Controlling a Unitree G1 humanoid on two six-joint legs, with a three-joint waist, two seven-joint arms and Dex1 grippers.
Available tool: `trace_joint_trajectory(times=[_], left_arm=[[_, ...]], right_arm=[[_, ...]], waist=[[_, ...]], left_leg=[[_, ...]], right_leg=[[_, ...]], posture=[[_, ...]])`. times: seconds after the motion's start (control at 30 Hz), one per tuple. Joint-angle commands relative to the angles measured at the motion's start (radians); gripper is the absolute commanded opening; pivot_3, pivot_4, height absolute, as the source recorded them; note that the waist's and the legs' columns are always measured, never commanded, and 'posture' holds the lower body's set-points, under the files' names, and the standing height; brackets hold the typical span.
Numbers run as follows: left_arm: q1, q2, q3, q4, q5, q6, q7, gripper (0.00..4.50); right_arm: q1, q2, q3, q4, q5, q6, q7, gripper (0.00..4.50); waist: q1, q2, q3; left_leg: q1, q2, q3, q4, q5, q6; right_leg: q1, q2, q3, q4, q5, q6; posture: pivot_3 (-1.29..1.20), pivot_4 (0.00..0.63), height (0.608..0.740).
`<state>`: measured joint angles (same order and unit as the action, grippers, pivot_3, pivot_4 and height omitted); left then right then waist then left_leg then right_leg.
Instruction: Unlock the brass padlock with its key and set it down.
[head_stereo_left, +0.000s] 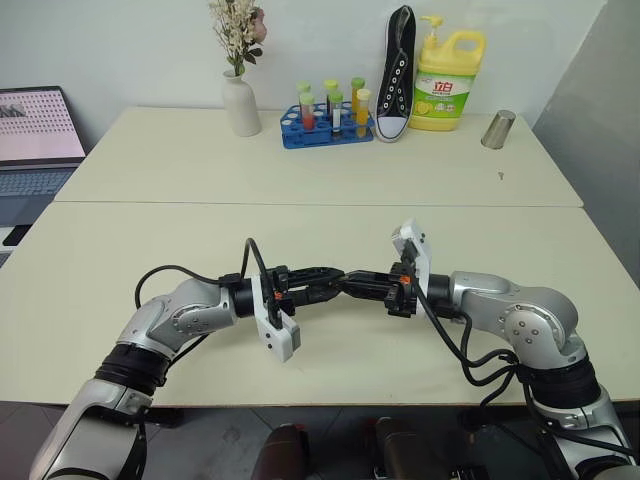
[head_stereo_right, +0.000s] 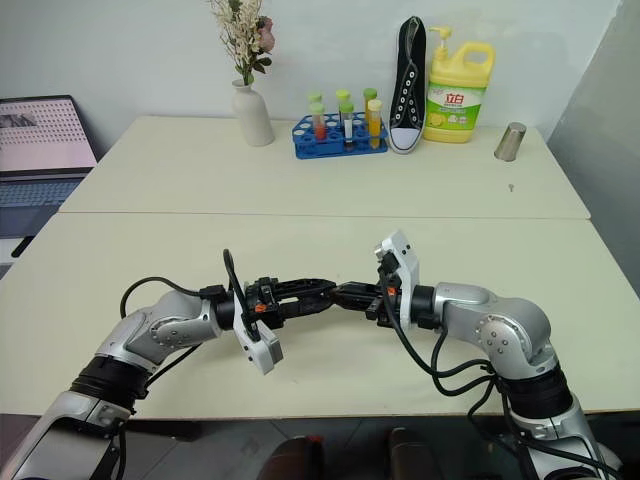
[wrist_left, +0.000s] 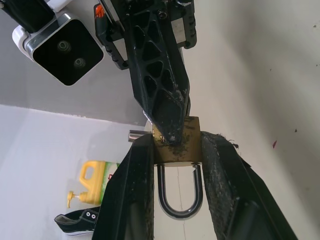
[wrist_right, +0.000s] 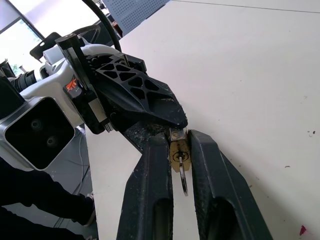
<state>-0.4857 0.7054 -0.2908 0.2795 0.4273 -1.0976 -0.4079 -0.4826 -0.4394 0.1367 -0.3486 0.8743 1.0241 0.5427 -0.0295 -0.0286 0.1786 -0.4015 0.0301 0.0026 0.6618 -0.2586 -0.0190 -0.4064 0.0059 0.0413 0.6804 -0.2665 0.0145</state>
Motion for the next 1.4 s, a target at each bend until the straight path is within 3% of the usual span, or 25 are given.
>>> trace_joint_trajectory(times=[0.03,0.27,0.4,0.53,0.63,0.83,1.0,1.03,1.4], left_arm=[[0.004,0.01,-0.009,-0.039,-0.115,0.02,-0.032,1.99],[0.044,0.064,-0.03,-0.062,-0.256,0.035,-0.135,4.34],[0.108,0.09,-0.012,-0.124,-0.403,0.134,-0.192,4.5],[0.172,0.099,0.008,-0.235,-0.59,0.358,-0.274,4.5],[0.195,0.115,0.029,-0.304,-0.707,0.563,-0.345,3.92],[0.125,0.058,0.106,-0.367,-1.01,1.102,-0.378,1.87],[0.048,-0.029,0.139,-0.313,-1.003,1.236,-0.401,0.16],[0.043,-0.041,0.144,-0.31,-0.992,1.242,-0.409,0.0],[0.066,-0.11,0.126,-0.316,-0.939,1.322,-0.558,0.0]], right_arm=[[-0.008,0.002,-0.006,-0.041,0.011,-0.001,0.032,0.15],[-0.008,-0.011,-0.003,-0.035,-0.019,-0.02,0.053,0.15],[-0.006,-0.029,-0.005,-0.025,-0.056,-0.047,0.073,0.15],[-0.007,-0.047,-0.008,-0.013,-0.098,-0.075,0.101,0.15],[-0.006,-0.064,-0.015,-0.01,-0.125,-0.101,0.124,0.15],[0.009,-0.085,-0.013,-0.05,-0.141,-0.121,0.16,0.15],[0.013,-0.076,-0.011,-0.073,-0.14,-0.124,0.168,0.15],[0.012,-0.075,-0.01,-0.074,-0.142,-0.124,0.169,0.15],[0.012,-0.077,-0.01,-0.079,-0.148,-0.129,0.182,0.15]], waist=[[0.0,0.0,0.0],[-0.001,0.0,0.0],[-0.002,0.0,0.0],[-0.002,0.0,0.0],[-0.002,0.0,0.0],[-0.001,0.0,0.0],[0.0,0.0,0.0],[-0.001,0.0,0.0],[-0.002,0.0,0.0]], left_leg=[[0.0,0.0,0.0,0.0,0.0,0.0],[0.0,0.0,0.0,0.0,0.0,0.0],[0.0,0.0,0.0,0.0,0.0,0.0],[0.0,0.0,0.0,0.0,0.0,0.0],[0.0,0.0,0.0,0.0,0.0,0.0],[0.0,0.0,-0.001,0.001,0.0,0.0],[0.0,-0.001,-0.001,0.001,0.0,0.0],[0.0,-0.001,0.0,0.001,0.0,0.0],[0.0,0.0,-0.001,0.001,0.0,0.0]], right_leg=[[0.0,0.0,0.0,0.0,0.0,0.0],[0.0,0.0,0.0,0.0,0.0,0.0],[0.0,0.0,0.0,0.0,0.0,0.0],[0.0,0.0,0.0,0.0,0.0,0.0],[0.0,0.0,0.0,0.0,0.0,0.0],[0.0,0.003,0.0,0.0,-0.003,0.005],[0.0,0.005,0.0,0.0,-0.003,0.005],[0.0,0.006,0.0,0.0,-0.003,0.005],[0.0,0.006,0.001,0.0,-0.003,0.004]], posture=[[0.0,0.15,0.74],[0.0,0.15,0.74],[0.0,0.15,0.74],[0.0,0.15,0.74],[0.0,0.15,0.74],[0.0,0.15,0.74],[0.0,0.15,0.74],[0.0,0.15,0.74],[0.0,0.15,0.74]])
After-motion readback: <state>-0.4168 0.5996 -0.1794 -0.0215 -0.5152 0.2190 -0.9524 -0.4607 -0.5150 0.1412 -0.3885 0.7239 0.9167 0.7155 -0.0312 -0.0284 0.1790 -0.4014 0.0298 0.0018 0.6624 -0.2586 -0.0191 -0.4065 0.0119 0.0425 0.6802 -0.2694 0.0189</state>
